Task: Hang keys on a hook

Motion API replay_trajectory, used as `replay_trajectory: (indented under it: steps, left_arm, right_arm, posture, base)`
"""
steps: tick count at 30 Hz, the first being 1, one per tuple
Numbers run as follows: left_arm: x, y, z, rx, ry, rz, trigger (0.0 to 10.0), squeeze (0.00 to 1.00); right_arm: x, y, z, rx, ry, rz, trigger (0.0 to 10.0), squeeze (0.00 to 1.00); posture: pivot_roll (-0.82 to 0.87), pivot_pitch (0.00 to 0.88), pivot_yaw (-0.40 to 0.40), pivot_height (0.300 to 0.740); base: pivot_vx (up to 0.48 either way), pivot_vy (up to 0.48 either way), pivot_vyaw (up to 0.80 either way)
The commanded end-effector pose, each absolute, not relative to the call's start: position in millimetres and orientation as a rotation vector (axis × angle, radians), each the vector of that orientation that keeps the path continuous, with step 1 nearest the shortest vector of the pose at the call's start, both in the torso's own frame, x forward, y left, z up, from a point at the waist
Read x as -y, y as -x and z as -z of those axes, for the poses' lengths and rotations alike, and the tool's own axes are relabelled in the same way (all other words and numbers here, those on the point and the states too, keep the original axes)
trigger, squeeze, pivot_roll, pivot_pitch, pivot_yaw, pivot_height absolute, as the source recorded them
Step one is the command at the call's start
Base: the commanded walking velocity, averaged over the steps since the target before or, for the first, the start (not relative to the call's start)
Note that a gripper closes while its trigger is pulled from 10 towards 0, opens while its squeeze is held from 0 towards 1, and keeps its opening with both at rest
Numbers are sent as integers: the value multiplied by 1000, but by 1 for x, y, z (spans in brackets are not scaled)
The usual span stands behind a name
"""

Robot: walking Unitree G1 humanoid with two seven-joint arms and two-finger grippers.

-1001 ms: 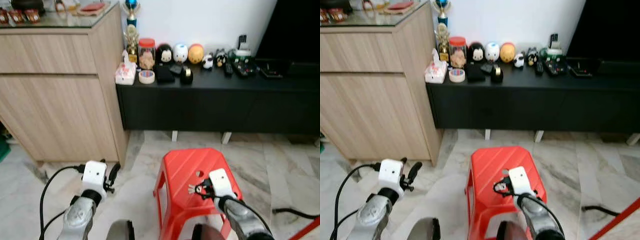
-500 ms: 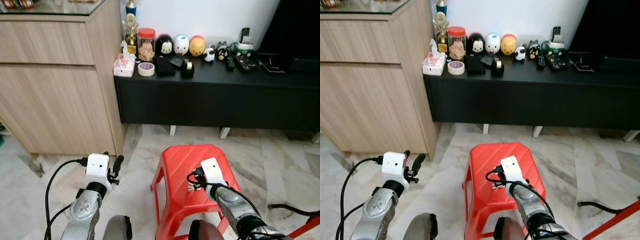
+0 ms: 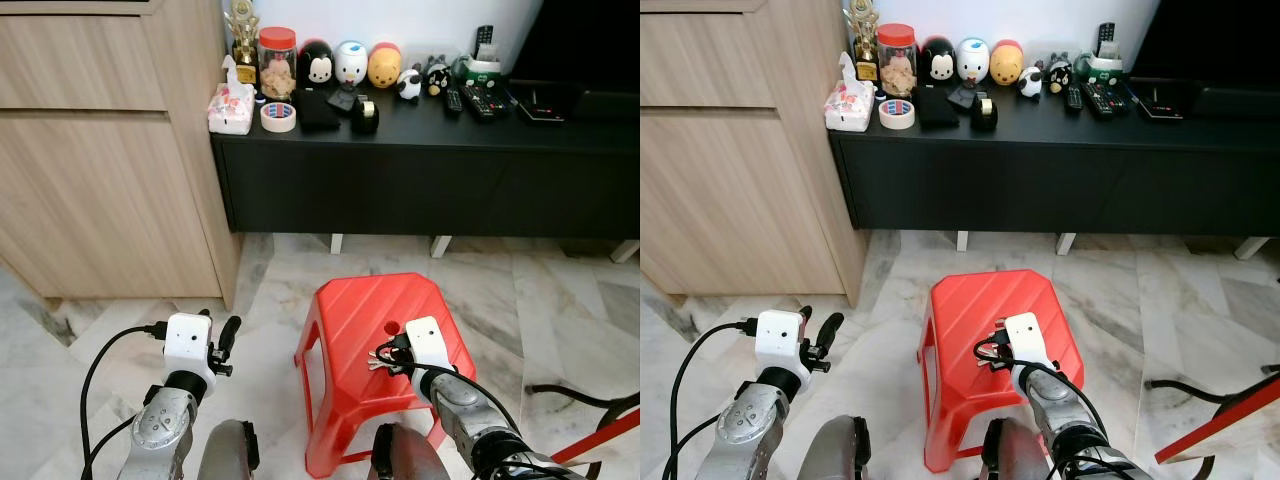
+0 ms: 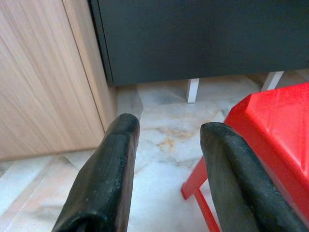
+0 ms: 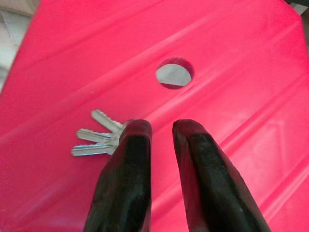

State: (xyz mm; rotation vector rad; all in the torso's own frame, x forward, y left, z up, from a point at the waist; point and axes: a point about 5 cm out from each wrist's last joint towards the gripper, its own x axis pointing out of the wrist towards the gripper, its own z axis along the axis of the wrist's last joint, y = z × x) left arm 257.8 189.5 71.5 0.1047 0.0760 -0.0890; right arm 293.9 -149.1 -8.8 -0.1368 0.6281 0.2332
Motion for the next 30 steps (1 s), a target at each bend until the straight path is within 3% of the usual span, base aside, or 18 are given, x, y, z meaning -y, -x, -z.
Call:
replay_trajectory:
  steps: [1, 10, 11, 30]
  left_arm:
    - [-190, -255, -73, -77, -107, 86, 10000, 0]
    - [-192, -252, -74, -78, -106, 78, 10000, 0]
    - [-192, -251, -74, -79, -107, 78, 10000, 0]
    - [-192, -248, -73, -93, -109, 78, 10000, 0]
  right_arm:
    - [155, -292, 11, -632, 123, -210, 10000, 0]
    - [155, -292, 9, -610, 106, -230, 10000, 0]
    - [154, -293, 8, -604, 101, -243, 10000, 1000]
    - [156, -291, 11, -646, 139, -289, 10000, 1000]
  posture:
    - [91, 145, -94, 607]
    - [93, 155, -87, 607]
    - [92, 158, -86, 607]
    - [91, 162, -84, 607]
  base:
    - [292, 0, 0]
    - [160, 0, 0]
    - [0, 0, 0]
    - [0, 0, 0]
